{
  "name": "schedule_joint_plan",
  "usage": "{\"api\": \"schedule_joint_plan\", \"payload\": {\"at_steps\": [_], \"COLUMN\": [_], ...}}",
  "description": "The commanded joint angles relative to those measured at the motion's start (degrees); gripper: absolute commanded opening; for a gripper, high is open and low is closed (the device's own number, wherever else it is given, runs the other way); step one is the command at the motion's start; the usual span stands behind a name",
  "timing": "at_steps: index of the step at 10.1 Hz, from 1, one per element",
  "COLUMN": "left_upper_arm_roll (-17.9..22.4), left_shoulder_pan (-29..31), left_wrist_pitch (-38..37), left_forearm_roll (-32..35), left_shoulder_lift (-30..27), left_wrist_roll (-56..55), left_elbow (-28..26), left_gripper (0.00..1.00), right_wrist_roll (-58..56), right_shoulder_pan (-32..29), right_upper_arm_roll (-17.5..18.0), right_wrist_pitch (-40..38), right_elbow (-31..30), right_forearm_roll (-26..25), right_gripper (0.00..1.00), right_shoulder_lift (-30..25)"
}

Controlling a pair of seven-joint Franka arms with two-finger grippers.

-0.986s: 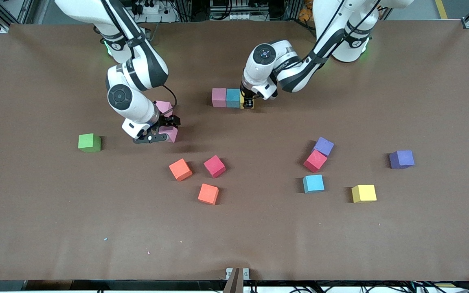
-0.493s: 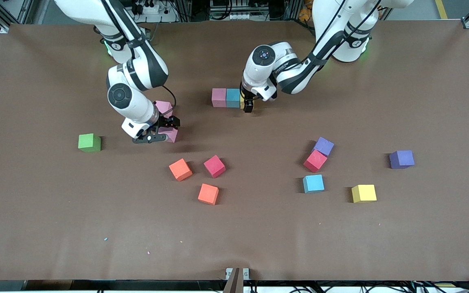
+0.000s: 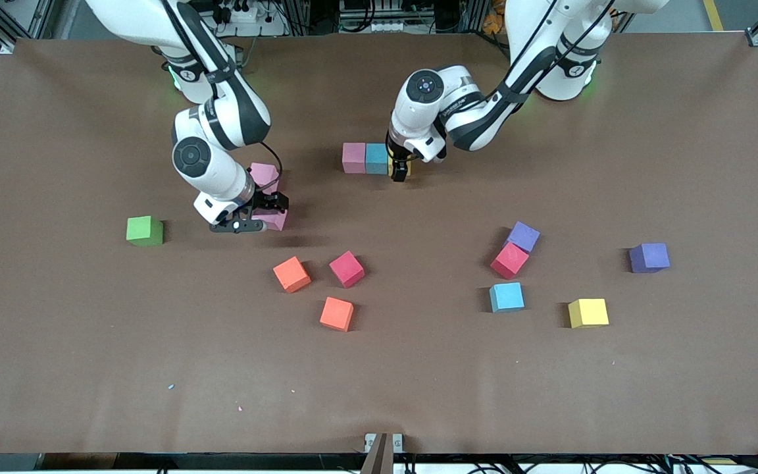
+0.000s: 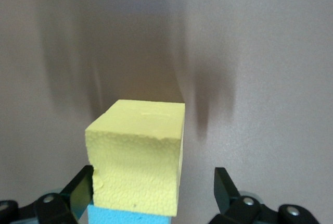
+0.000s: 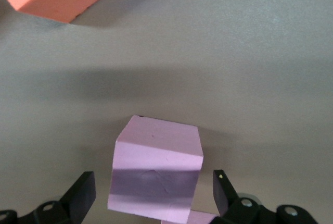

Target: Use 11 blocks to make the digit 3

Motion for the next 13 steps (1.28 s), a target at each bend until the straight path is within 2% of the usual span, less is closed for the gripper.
{"api": "schedule_joint_plan", "payload": {"at_steps": [1,4,6,7,8,9,10,13], "left_upper_arm_roll": [-0.46,-0.64,-0.55,-0.55,-0.46,-0.46,-0.46,-0.20], "left_shoulder_pan": [-0.27,-0.27,0.34,0.52,0.69,1.13,1.74,4.02], "left_wrist_pitch": [-1.70,-3.80,-4.07,-4.16,-4.16,-4.24,-4.85,-7.84], "left_forearm_roll": [1.58,1.58,1.58,1.50,1.50,1.50,1.50,1.58], "left_shoulder_lift": [-2.98,-4.83,-5.71,-6.24,-7.02,-7.55,-8.26,-9.49], "left_wrist_roll": [-2.53,-2.70,-2.70,-2.53,-2.27,-2.09,-2.09,-0.52], "left_elbow": [-0.43,-0.34,-0.08,0.01,0.10,0.10,0.10,1.76], "left_gripper": [1.00,1.00,1.00,1.00,1.00,1.00,1.00,1.00], "right_wrist_roll": [3.55,9.71,9.45,9.37,9.10,9.01,9.01,9.01], "right_shoulder_pan": [1.46,3.40,6.46,10.22,15.13,19.62,22.19,22.21], "right_upper_arm_roll": [-0.24,-1.29,-4.88,-8.82,-13.99,-18.74,-21.57,-21.78], "right_wrist_pitch": [2.66,4.16,4.43,4.43,4.43,4.35,4.26,4.26], "right_elbow": [-0.50,-0.41,-0.41,-0.41,-0.41,-0.33,-0.15,0.03], "right_forearm_roll": [2.32,4.79,4.79,4.70,4.70,4.70,4.88,4.97], "right_gripper": [1.00,1.00,1.00,0.98,0.88,0.84,0.83,0.83], "right_shoulder_lift": [1.23,2.72,3.60,4.39,5.18,5.88,6.15,6.24]}}
